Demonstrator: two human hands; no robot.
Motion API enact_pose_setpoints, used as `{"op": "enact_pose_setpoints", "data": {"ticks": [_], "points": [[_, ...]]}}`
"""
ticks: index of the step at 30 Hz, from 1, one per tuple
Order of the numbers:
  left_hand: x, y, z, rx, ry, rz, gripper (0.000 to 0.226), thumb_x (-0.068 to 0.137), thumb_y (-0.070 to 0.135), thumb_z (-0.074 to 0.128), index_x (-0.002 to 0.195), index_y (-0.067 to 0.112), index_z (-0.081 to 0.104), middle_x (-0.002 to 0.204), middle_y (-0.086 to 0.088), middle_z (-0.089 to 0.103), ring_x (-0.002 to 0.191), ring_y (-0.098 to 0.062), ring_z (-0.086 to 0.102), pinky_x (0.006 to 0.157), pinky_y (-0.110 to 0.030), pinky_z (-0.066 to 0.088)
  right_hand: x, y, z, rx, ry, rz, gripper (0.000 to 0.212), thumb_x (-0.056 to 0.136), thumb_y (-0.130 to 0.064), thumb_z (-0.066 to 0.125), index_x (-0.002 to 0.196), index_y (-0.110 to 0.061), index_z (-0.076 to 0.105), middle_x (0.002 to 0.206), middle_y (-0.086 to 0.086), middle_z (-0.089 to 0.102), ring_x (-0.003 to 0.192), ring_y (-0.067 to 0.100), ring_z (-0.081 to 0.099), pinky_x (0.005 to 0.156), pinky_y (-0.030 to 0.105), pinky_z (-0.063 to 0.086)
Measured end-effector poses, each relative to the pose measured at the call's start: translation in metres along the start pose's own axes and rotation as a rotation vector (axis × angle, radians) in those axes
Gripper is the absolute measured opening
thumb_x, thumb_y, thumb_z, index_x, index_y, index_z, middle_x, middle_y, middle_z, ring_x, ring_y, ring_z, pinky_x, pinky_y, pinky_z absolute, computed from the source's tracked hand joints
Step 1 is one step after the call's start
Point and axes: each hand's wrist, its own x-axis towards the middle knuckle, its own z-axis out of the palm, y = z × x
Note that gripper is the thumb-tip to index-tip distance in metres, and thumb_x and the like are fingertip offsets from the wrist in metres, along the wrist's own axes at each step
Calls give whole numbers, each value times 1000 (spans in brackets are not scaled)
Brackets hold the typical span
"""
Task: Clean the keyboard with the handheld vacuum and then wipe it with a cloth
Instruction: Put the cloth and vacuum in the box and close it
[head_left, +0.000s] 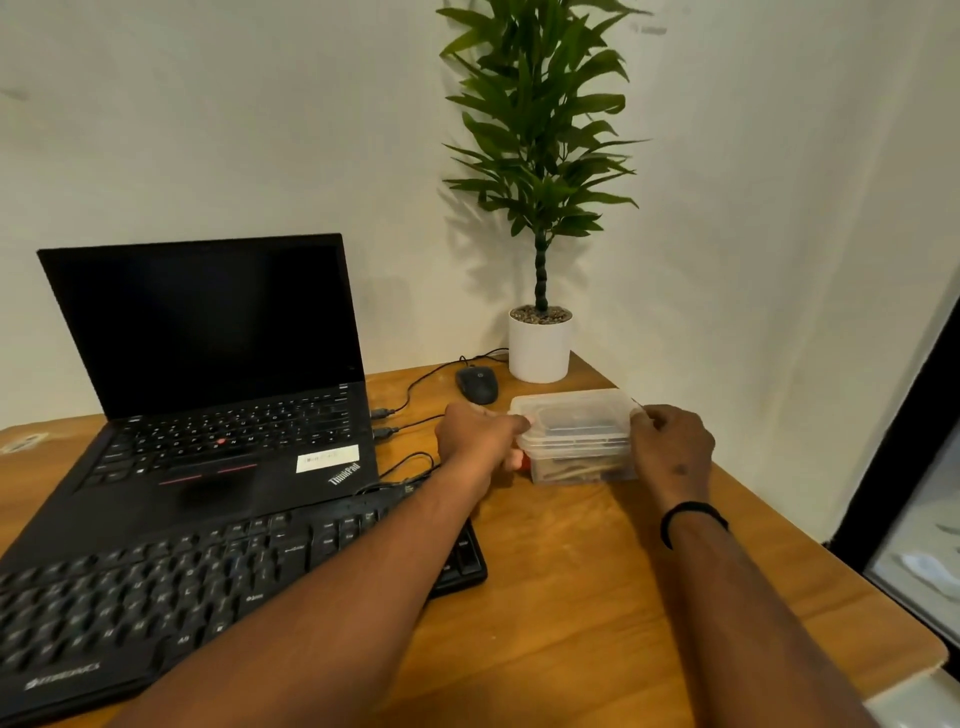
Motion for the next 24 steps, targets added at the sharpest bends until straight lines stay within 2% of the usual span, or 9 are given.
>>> {"op": "enact_pose_setpoints", "data": {"ticks": [4, 9, 11, 17, 19, 22, 24], "points": [[2, -2, 3, -48, -29, -16, 30, 79, 19, 87, 95, 1, 68, 77, -15, 74, 43, -14, 62, 42, -24, 50, -2, -1, -2, 59, 23, 39, 27, 98, -20, 54, 99, -1, 74, 88, 9, 67, 76, 22, 59, 73, 26, 47], [0, -3, 8, -45, -45, 2, 29, 84, 26, 83, 93, 3, 69, 73, -15, 74, 46, -15, 62, 46, -27, 55, -1, 4, -6, 87, 53, 86, 22, 96, -19, 57, 82, -7, 70, 81, 9, 67, 63, 13, 58, 55, 18, 41], [1, -3, 8, -46, -56, -7, 29, 84, 26, 83, 95, 3, 68, 72, -14, 73, 46, -15, 61, 48, -27, 54, -1, 6, -7, 88, 36, 102, 23, 96, -20, 58, 78, -10, 68, 82, 10, 69, 63, 11, 57, 53, 17, 40], [4, -4, 5, -17, -138, -85, 29, 86, 17, 80, 103, 1, 64, 87, -18, 74, 53, -17, 62, 42, -25, 51, 1, 5, -13, 62, -43, 107, 25, 98, -22, 56, 103, -4, 72, 91, 6, 65, 78, 17, 56, 60, 19, 39], [5, -3, 6, -9, -147, -96, 27, 88, 16, 77, 105, 3, 62, 90, -18, 74, 53, -16, 62, 41, -24, 51, 1, 4, -15, 67, -61, 115, 25, 98, -23, 56, 104, -5, 71, 91, 5, 63, 81, 19, 56, 71, 24, 42], [11, 1, 6, 18, -194, -137, 25, 90, 16, 75, 107, 6, 60, 89, -14, 74, 52, -13, 60, 40, -21, 48, 5, 4, -15, 44, -137, 147, 26, 99, -28, 52, 103, -6, 66, 96, 8, 65, 84, 22, 59, 74, 30, 45], [14, 4, 2, 48, -258, -172, 25, 91, 18, 73, 110, 8, 60, 96, -11, 75, 57, -11, 62, 41, -20, 45, 7, 6, -16, 45, -180, 164, 26, 99, -30, 51, 106, -8, 62, 99, 7, 63, 88, 23, 59, 75, 32, 48]]}}
